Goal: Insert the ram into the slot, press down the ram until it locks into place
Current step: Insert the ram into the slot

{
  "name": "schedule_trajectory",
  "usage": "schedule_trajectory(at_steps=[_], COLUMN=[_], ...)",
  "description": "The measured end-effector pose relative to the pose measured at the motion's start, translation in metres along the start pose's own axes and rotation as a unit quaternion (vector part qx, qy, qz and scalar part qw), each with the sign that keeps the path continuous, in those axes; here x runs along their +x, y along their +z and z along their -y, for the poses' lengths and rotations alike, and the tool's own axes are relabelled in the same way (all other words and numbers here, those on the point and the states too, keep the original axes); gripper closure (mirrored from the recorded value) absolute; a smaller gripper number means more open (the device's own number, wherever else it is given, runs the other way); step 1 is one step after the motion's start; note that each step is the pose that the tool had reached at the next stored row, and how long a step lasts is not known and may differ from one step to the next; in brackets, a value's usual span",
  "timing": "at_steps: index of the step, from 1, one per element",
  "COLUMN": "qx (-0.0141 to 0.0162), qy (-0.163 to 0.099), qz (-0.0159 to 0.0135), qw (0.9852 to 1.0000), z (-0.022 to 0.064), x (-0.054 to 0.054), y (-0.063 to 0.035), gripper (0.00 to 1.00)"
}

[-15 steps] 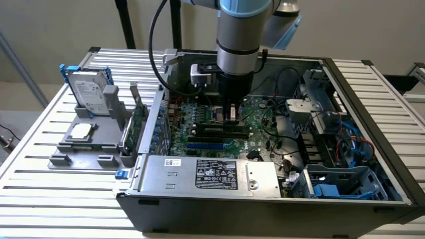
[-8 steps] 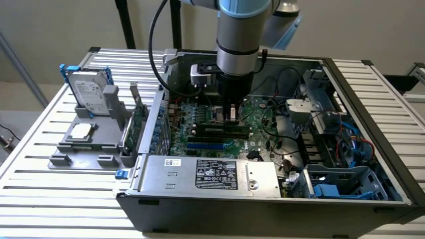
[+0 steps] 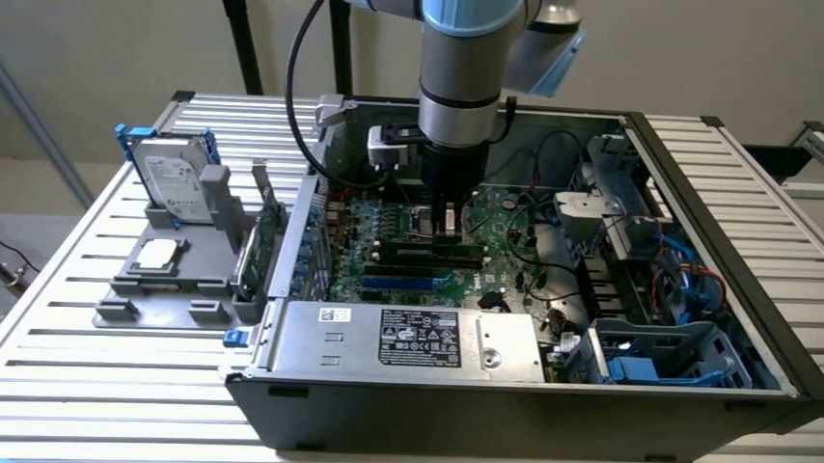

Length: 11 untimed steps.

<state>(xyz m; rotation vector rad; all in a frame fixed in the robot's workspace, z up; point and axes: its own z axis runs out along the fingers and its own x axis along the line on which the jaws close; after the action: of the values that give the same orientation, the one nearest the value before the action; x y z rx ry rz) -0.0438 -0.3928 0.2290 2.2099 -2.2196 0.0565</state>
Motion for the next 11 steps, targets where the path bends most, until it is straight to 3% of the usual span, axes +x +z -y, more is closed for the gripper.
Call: schedule_trajectory(at_steps=[11], qx=[0.0018], qy=[0.001], qz=[0.0], qw=[1.0], z=[-0.0003], x=[-0.0002], y=[0.0032], gripper=[0.87])
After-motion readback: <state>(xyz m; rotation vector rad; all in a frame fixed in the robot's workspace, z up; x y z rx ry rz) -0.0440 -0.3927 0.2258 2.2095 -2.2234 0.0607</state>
